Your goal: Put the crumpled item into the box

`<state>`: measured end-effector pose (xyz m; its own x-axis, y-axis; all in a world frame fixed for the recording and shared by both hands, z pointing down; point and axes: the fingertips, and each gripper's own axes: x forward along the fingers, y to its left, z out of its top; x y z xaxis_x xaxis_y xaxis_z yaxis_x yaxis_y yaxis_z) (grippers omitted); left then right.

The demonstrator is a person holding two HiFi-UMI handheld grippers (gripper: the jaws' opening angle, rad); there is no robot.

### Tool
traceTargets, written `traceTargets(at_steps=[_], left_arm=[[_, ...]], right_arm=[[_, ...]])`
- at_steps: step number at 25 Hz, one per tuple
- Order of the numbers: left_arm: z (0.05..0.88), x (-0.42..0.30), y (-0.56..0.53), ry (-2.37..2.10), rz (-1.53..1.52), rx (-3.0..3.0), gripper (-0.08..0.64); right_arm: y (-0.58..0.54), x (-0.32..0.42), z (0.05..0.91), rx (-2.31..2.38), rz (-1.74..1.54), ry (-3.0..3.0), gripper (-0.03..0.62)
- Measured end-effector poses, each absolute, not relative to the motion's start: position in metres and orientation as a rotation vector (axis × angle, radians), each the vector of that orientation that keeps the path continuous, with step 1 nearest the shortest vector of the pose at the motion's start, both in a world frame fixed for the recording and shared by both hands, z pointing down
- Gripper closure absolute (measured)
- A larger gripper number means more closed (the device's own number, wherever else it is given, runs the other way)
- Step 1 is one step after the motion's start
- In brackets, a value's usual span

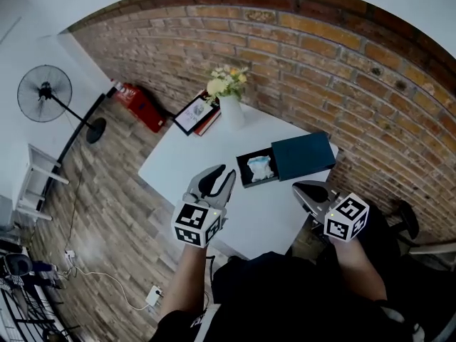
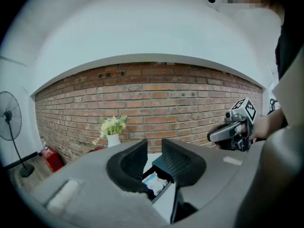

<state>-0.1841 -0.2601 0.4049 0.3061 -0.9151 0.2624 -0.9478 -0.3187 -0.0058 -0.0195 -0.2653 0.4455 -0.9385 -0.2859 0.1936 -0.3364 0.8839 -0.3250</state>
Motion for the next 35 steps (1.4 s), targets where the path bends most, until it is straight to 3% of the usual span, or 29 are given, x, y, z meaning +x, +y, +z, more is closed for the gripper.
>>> traceTargets(at_steps=[3,7,17,35], left_arm=[[0.392,-0.204,-0.244,-1.777,0.289,2.413,0.532],[0.385,-0.227,-0.230,-1.807,0.302,2.412,0.551],[0.369,-0.276,-0.211,-1.870,0.138,2.364,0.552],[0.386,-0.290,-0.210,-1.813,0.153,2.345,0.552]], right_arm=[[-0.261,-0.036,0.436,0.491,0.500,-2.934,0.592],[-0.258,-0.054,0.424,0.540,0.464,-2.964,0.594],[-0.233,-0.099,0.392,0.560,0.081,-2.960,0.594],[-0.228,-0.119,0.393,0.575,0.257,-2.994,0.594]])
